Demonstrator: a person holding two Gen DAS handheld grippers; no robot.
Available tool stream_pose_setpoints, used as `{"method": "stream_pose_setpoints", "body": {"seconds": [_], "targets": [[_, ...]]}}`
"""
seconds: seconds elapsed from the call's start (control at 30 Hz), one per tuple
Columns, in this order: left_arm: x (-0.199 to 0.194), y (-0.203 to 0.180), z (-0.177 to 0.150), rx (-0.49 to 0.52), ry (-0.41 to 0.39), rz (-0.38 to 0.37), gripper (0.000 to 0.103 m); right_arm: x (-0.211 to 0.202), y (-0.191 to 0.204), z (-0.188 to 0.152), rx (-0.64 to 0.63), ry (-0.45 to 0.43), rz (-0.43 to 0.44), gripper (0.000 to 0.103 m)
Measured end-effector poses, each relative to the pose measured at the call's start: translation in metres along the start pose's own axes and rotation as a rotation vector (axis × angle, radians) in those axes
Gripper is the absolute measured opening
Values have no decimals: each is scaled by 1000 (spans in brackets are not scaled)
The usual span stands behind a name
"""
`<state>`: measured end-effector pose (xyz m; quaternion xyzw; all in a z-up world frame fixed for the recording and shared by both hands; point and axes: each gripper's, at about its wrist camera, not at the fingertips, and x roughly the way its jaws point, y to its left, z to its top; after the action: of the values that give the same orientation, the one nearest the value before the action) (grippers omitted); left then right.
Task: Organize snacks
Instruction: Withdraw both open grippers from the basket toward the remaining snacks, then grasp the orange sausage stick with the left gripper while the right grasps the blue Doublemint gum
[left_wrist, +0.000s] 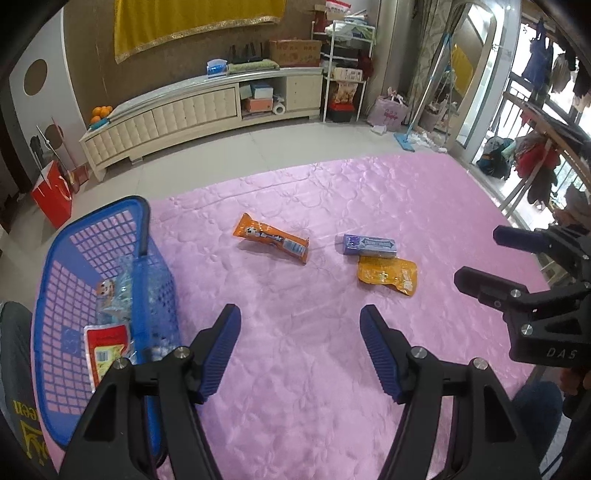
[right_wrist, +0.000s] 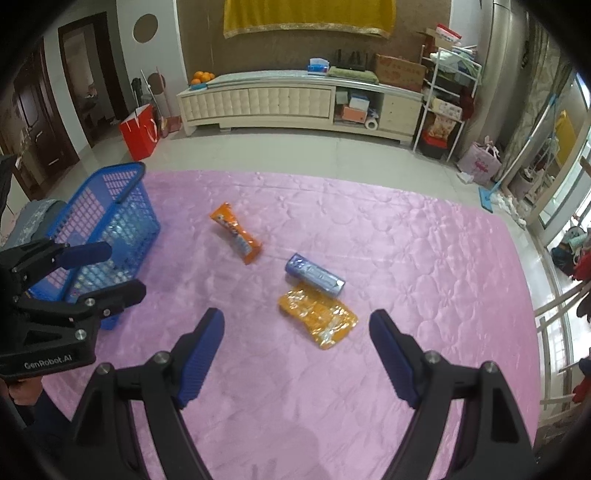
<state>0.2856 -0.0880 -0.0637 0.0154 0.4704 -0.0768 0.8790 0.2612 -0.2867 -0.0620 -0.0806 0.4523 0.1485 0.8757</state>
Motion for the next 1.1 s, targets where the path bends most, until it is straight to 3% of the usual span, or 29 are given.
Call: {"method": "stream_pose_setpoints", "body": {"seconds": [0.43, 0.7, 0.87, 1.1], "targets": [[67, 5, 30, -112, 54, 37, 65, 66, -30, 21, -49, 35, 45, 84], [109, 10, 38, -158, 64, 44, 65, 104, -31, 26, -147, 55, 99, 84], [137, 21, 48, -234, 76, 73, 65, 130, -38, 28, -158, 73, 105, 84], [180, 30, 56, -253, 123, 95, 65, 149, -47, 25, -136, 78, 131, 83]]}}
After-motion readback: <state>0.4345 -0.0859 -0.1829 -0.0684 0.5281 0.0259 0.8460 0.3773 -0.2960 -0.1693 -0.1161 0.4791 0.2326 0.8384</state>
